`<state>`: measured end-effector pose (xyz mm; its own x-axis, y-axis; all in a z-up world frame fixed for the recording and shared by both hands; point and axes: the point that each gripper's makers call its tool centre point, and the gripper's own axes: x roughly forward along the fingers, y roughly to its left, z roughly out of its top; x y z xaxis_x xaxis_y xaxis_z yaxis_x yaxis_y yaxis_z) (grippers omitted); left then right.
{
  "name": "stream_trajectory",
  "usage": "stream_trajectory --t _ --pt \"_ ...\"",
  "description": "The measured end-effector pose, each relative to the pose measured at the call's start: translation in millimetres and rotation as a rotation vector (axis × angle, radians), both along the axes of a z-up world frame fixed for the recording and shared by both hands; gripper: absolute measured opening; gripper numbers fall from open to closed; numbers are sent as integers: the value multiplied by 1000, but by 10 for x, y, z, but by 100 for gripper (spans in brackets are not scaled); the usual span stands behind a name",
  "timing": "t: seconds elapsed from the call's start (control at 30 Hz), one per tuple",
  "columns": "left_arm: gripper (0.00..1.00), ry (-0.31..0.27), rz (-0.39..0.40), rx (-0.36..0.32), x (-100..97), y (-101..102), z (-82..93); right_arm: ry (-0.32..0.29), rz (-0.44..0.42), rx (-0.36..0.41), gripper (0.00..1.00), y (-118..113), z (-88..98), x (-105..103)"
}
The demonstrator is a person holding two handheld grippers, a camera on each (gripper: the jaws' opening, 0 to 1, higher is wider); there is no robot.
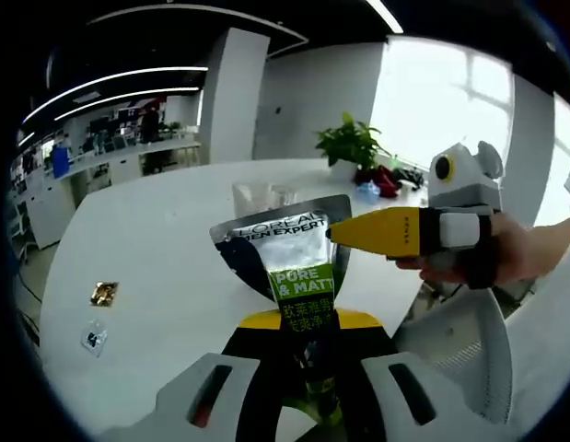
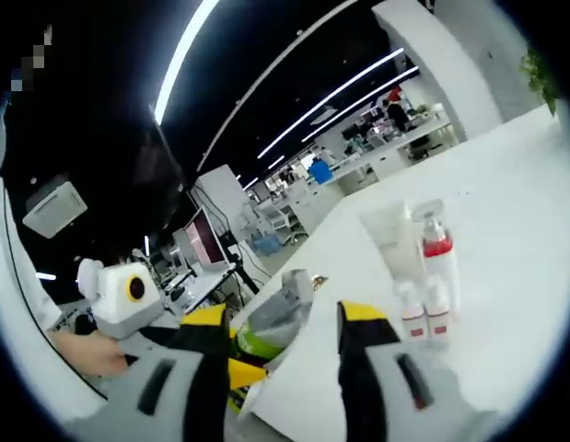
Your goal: Arrange the skincare products in the storage area until every visible bottle or jar stands upright without overlapping.
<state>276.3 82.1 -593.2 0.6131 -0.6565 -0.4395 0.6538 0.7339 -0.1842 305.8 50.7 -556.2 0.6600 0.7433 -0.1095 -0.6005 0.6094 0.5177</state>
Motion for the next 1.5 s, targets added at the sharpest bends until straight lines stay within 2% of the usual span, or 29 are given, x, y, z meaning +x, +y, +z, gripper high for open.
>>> stream_trajectory --t 0.1,0.13,0.23,0.4,0.5,0.57,0.73,0.87,1.03,1.17,1.27,1.37,1.5 --pt "14 4 1 -9 -21 -7 -4 4 6 4 23 15 -25 -10" --pt "14 5 0 -11 -29 -12 -5 5 0 9 19 11 -28 -7" --pt "14 -5 -16 -13 -46 -18 5 37 -26 46 20 -18 -48 19" --pt "14 -14 -27 -18 -32 -5 15 56 -36 89 15 4 -30 25" --pt "15 -19 -36 -18 -25 0 11 130 -52 190 10 -2 -5 32" --pt "18 -23 -39 -15 -21 4 2 150 -45 234 7 -3 20 17" --pt "25 -14 -59 -18 -50 -26 -44 133 -17 216 3 6 27 -33" --pt "44 1 -78 -25 -84 -69 -55 139 10 235 1 12 42 -83" --pt "51 5 -98 1 -98 -72 -64 147 4 257 1 -48 38 -85" --pt "56 23 -115 -15 -128 -46 -32 143 -1 255 1 -119 51 -61" --pt "65 29 -118 -13 -112 28 -33 129 15 264 1 -156 121 -60" --pt "66 40 -116 -42 -47 116 5 84 94 267 1 -142 246 -128" --pt "62 86 -230 -164 -104 49 142 52 200 270 1 -121 357 -245"
